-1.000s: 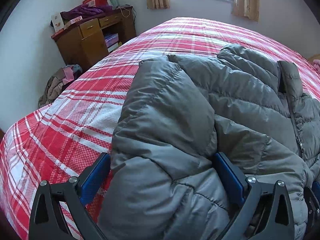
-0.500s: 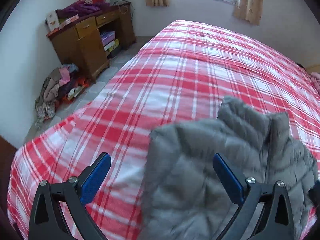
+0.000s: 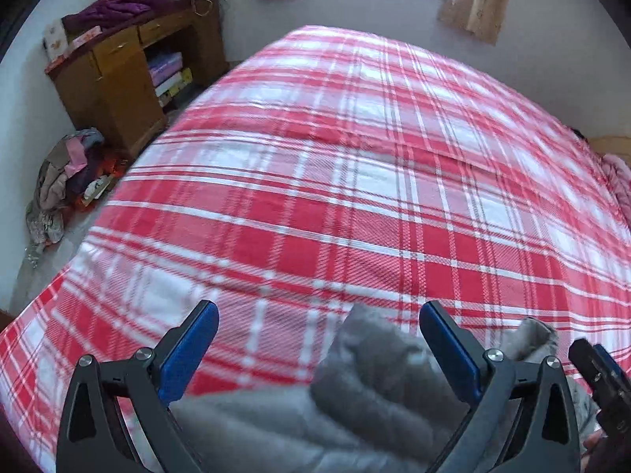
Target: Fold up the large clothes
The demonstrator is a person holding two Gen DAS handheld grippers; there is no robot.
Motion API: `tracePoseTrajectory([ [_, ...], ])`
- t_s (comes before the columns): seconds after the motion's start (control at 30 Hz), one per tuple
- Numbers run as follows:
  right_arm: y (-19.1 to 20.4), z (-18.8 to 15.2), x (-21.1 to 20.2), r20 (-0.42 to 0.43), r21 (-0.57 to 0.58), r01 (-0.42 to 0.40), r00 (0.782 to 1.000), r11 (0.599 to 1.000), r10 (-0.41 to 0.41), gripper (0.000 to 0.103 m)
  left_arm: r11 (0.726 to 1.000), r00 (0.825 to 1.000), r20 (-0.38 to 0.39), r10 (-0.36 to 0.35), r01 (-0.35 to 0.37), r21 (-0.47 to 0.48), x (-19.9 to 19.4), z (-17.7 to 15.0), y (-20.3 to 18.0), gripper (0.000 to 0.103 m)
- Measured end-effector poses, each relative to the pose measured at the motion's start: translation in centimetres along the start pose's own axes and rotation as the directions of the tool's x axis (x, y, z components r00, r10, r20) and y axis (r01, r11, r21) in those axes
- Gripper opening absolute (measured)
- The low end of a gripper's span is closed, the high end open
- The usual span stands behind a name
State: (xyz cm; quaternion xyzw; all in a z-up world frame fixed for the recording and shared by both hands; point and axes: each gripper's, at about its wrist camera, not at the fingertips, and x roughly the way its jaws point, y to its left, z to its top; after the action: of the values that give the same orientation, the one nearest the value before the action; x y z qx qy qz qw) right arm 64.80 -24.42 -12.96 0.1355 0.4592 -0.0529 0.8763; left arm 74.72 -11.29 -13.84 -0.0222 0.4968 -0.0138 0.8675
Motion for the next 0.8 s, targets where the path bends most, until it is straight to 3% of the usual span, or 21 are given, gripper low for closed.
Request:
tracePoseTrajectory([
  [0.1, 0.6, 0.7, 2.0, -0.036, 0.011, -0.010, 0.999, 1.000, 0.011, 0.099, 1.000, 1.000, -0.031, -0.006, 0.007, 0.023, 2.4, -0.5, -0.9, 0.102],
  [0.2, 1.2, 0.8, 3.9, -0.056, -0.035, 0.031, 0.998, 0.999, -0.033, 0.099, 0.998, 0.999, -0.033, -0.039, 0.040, 0.050, 3.1, -1.3, -1.3, 0.102],
  [0.23, 1.4, 0.6, 4.3, -0.063, -0.056, 0.039, 0.997, 0.998, -0.042, 0.098, 0.997, 0.999, -0.022, -0.049, 0.050, 0.063, 2.9, -1.6, -1.3, 0.095],
  [0.27, 1.3, 0.4, 4.5, -0.072, -0.073, 0.033, 0.997, 0.997, -0.039, 0.098, 0.994, 0.997, -0.017, -0.081, 0.082, 0.077, 2.5, -1.9, -1.4, 0.073],
  [0.3, 1.3, 0.2, 4.6, -0.079, -0.088, 0.021, 0.996, 0.996, -0.028, 0.090, 0.989, 0.993, -0.028, -0.115, 0.117, 0.092, 2.4, -2.1, -1.4, 0.058],
  [0.33, 1.2, 0.0, 4.6, -0.089, -0.104, 0.000, 0.996, 0.995, -0.009, 0.071, 0.980, 0.986, -0.059, -0.156, 0.162, 0.114, 2.2, -2.4, -1.5, 0.029],
  [0.37, 1.1, -0.3, 4.4, -0.111, -0.123, -0.020, 0.994, 0.992, 0.006, 0.059, 0.976, 0.984, -0.066, -0.168, 0.175, 0.125, 1.8, -2.7, -1.5, 0.017],
  [0.4, 1.1, -0.6, 4.3, -0.129, -0.141, -0.025, 0.992, 0.990, 0.007, 0.034, 0.974, 0.986, -0.034, -0.166, 0.169, 0.149, 0.7, -3.1, -1.5, 0.015],
  [0.43, 1.1, -0.9, 3.7, -0.129, -0.167, -0.020, 0.992, 0.986, -0.002, 0.019, 0.971, 0.986, -0.008, -0.168, 0.167, 0.171, -0.3, -3.4, -1.4, 0.012],
  [0.63, 0.6, -2.9, -2.1, -0.035, -0.264, 0.005, 0.999, 0.965, -0.015, 0.008, 0.954, 0.968, 0.120, -0.221, 0.189, 0.233, -6.9, -6.1, 0.8, 0.007],
  [0.8, -0.3, -5.2, -5.4, 0.033, -0.304, 0.028, 0.999, 0.952, -0.018, 0.007, 0.944, 0.951, 0.173, -0.256, 0.207, 0.258, -9.3, -10.7, 2.6, 0.006],
])
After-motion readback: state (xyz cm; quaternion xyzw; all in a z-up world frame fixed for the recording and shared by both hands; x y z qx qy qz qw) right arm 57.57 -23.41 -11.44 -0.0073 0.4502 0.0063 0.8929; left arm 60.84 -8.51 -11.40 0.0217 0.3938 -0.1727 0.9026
